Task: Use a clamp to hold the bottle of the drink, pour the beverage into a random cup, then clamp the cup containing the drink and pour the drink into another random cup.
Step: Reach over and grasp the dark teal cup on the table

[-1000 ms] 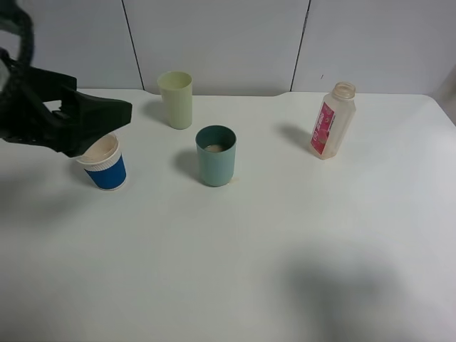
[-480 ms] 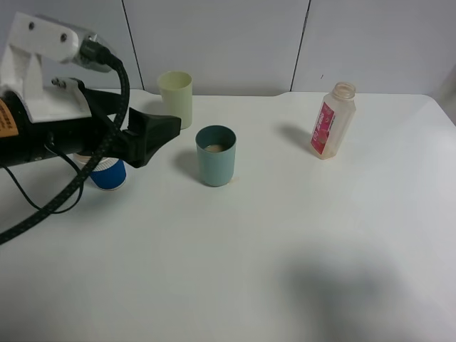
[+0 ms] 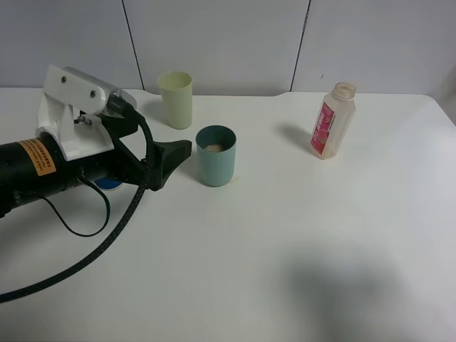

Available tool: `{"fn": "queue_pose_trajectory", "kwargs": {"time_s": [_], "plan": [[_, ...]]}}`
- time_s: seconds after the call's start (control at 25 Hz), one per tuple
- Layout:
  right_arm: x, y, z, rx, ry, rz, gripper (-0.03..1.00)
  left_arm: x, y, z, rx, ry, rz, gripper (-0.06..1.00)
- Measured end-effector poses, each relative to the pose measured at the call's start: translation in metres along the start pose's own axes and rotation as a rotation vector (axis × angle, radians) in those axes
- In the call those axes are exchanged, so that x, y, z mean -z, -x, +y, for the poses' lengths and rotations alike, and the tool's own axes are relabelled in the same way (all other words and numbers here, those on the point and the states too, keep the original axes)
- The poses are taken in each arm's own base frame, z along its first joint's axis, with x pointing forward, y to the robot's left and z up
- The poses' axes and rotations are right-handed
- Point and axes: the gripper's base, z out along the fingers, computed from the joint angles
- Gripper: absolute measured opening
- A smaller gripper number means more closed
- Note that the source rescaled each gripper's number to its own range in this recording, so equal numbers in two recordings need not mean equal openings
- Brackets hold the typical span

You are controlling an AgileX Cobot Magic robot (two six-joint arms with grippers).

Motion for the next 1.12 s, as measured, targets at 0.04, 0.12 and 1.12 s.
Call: {"fn": "queue_pose_trajectory", "kwargs": {"time_s": [0.04, 0.12, 1.12], "plan": [[0.0, 0.0, 0.0, 0.0, 0.0, 0.0, 1.0, -0.003, -0.007, 0.001, -0.015, 0.002, -0.002, 1.0], [0.0, 0.0, 0.0, 0.0, 0.0, 0.0, 1.0, -0.005, -0.01, 0.002, -0.021, 0.006, -0.004, 1.0], [0.0, 0.0, 0.0, 0.0, 0.0, 0.0, 1.0, -0.049, -0.085, 0.012, -0.057, 0.018, -0.004, 1.0]]}}
